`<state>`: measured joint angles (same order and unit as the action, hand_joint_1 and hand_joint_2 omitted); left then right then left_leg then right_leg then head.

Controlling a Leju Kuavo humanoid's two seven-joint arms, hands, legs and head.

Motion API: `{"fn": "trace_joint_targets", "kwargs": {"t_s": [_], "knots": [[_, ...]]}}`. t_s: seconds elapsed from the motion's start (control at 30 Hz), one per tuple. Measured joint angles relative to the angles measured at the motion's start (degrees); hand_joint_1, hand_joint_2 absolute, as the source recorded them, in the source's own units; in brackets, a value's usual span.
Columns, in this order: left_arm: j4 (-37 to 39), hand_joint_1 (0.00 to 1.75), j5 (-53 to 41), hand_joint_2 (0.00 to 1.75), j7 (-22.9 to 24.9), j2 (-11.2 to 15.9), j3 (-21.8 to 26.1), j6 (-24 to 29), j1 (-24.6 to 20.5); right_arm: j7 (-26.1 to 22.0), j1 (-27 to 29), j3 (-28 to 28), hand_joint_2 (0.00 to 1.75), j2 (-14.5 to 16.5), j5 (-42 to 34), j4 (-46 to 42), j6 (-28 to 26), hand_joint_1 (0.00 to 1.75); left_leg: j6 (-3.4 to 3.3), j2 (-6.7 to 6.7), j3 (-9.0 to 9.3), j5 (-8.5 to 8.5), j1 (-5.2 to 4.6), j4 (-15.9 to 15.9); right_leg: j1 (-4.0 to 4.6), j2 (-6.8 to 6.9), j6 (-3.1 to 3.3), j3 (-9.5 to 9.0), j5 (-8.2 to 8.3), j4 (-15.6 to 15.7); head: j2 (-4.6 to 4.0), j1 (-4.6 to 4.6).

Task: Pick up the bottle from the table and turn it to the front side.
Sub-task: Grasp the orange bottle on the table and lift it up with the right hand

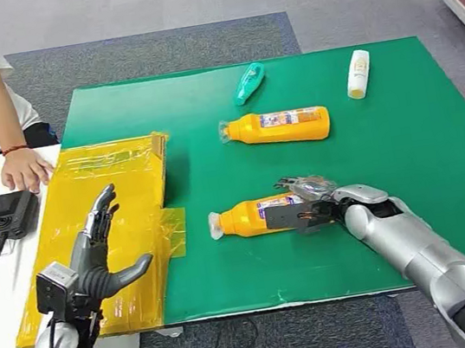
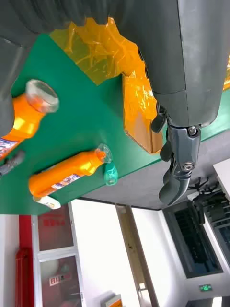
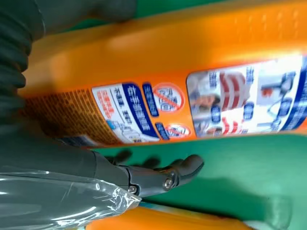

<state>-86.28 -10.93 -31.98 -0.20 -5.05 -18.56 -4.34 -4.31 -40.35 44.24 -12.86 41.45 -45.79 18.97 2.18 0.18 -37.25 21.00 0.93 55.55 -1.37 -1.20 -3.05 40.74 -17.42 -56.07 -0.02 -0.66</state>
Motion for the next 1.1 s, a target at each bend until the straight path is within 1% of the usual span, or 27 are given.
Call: {"fn": "trace_joint_targets", "kwargs": {"t_s": [0.07, 0.2, 0.27, 0.63, 0.73, 0.83, 0.9, 1.0, 1.07, 1.1], "knots": [[0.0, 0.00, 0.0, 1.75, 0.0, 0.0, 0.0, 0.0, 0.0, 0.2, 0.0, 0.1, 1.75, 0.0, -0.1, 0.0, -0.1, 1.50, 0.00, 0.00, 0.00, 0.00, 0.00, 0.0, 0.00, 0.00, 0.00, -0.01, 0.00, 0.0, 0.01, 0.00], [0.0, 0.00, 0.0, 1.75, 0.0, 0.1, 0.0, 0.0, 0.0, 0.9, -0.1, 0.3, 1.75, 0.0, -0.3, 0.0, -0.4, 1.68, -0.01, 0.00, 0.00, -0.01, 0.00, 0.0, 0.00, 0.01, 0.00, -0.02, 0.00, 0.0, 0.00, 0.00], [0.0, 0.00, 0.0, 1.75, 0.0, 0.1, 0.0, 0.0, 0.0, 1.0, -0.1, 0.4, 1.75, 0.0, -0.4, 0.1, -0.5, 1.73, -0.01, 0.00, -0.01, -0.02, 0.00, 0.0, 0.00, 0.01, -0.01, -0.02, 0.01, 0.0, 0.01, -0.01], [0.0, 0.00, 0.1, 1.75, 0.0, 0.3, 0.0, 0.0, 0.0, 2.1, -0.1, 0.6, 1.75, 0.0, -0.6, 0.1, -1.0, 1.75, -0.02, 0.00, -0.01, 0.00, 0.00, 0.0, 0.00, 0.01, -0.01, -0.01, -0.01, 0.0, 0.01, -0.01], [0.0, 0.00, 0.1, 1.75, 0.0, 0.3, 0.0, -0.1, 0.0, 1.5, -0.1, 0.6, 1.75, 0.0, -1.8, 0.1, -1.5, 1.75, -0.02, 0.00, 0.00, 0.00, 0.00, 0.0, 0.00, 0.01, -0.01, -0.01, -0.01, 0.0, 0.00, 0.00], [0.0, 0.00, 0.2, 1.75, -0.2, 0.3, 0.0, -0.6, -0.4, -1.7, 0.5, 0.1, 1.75, -0.4, -5.9, -0.1, -2.2, 1.75, -0.02, -0.01, 0.01, -0.01, 0.00, 0.0, 0.00, 0.01, -0.01, 0.00, 0.00, 0.0, 0.01, 0.00], [0.1, 0.00, 0.4, 1.75, -0.4, 0.4, 0.0, -1.1, -0.9, -6.2, 1.9, -1.1, 1.75, -1.1, -10.9, -0.7, -2.8, 1.75, -0.02, -0.01, -0.01, 0.00, 0.00, 0.0, 0.00, 0.01, -0.01, 0.01, 0.00, 0.0, 0.00, 0.00], [0.6, 0.00, 0.9, 1.75, -0.8, 0.6, -0.3, -1.4, -1.8, -14.1, 5.8, -5.2, 1.75, -1.8, -19.9, -2.8, -3.4, 1.75, -0.03, -0.02, -0.07, 0.01, 0.00, 0.0, 0.00, 0.02, -0.02, 0.03, -0.02, 0.0, 0.01, 0.00], [0.9, 0.00, 1.1, 1.75, -0.9, 0.6, -0.6, -1.5, -2.3, -18.1, 8.9, -8.8, 1.75, -1.6, -24.6, -4.6, -3.8, 1.75, -0.03, -0.02, -0.11, 0.02, 0.00, 0.0, 0.00, 0.02, -0.02, 0.06, -0.03, 0.0, 0.00, 0.00], [1.1, 0.00, 1.3, 1.75, -1.0, 0.6, -0.7, -1.5, -2.5, -19.3, 10.3, -10.4, 1.75, -1.4, -26.2, -5.4, -3.8, 1.75, -0.03, -0.02, -0.12, 0.03, 0.00, 0.0, 0.00, 0.02, -0.01, 0.07, -0.04, 0.0, 0.00, 0.00]]}}
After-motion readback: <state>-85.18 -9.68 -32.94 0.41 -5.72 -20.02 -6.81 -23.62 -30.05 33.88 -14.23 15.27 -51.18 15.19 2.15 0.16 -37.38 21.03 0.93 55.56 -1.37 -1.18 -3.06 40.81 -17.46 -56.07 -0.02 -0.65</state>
